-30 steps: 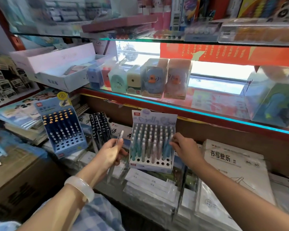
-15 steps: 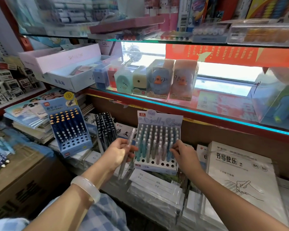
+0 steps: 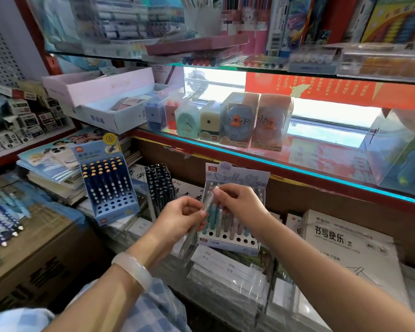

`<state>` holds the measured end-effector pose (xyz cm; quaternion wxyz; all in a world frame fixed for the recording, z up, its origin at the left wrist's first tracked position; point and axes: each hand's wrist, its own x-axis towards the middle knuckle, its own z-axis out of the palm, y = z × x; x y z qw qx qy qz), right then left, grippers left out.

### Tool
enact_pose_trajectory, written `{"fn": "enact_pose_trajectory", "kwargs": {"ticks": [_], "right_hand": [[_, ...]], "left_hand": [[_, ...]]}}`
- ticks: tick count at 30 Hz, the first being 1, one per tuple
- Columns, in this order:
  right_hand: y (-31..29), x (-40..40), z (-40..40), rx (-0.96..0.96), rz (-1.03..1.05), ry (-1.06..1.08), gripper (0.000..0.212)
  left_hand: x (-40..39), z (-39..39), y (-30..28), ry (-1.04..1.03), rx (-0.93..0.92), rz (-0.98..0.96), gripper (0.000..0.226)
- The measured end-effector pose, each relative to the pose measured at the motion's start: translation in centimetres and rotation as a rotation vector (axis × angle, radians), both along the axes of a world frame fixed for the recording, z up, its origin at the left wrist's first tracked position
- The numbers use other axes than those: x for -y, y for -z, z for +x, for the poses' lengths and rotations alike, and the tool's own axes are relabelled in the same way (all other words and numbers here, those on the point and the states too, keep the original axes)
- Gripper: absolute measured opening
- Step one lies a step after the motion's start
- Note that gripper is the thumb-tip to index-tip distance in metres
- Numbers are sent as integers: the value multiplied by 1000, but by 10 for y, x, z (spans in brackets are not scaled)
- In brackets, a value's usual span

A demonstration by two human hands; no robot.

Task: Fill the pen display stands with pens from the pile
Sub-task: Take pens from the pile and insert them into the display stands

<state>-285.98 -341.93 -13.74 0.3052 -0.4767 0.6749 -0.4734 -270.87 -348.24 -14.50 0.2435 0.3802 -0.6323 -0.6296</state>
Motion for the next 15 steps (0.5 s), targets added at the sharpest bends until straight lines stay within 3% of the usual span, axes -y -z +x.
{"fn": "enact_pose_trajectory", "kwargs": {"ticks": [5, 9, 15], "right_hand": [[-5, 9, 0, 107, -29, -40, 9], [-2, 4, -17, -56, -51, 14, 9], [19, -10, -41, -372, 16, 24, 7]], "left_hand": [[4, 5, -2, -15, 9, -17, 9], [12, 12, 1, -1, 134, -92, 11], [38, 36, -9, -204, 39, -39, 18]]}}
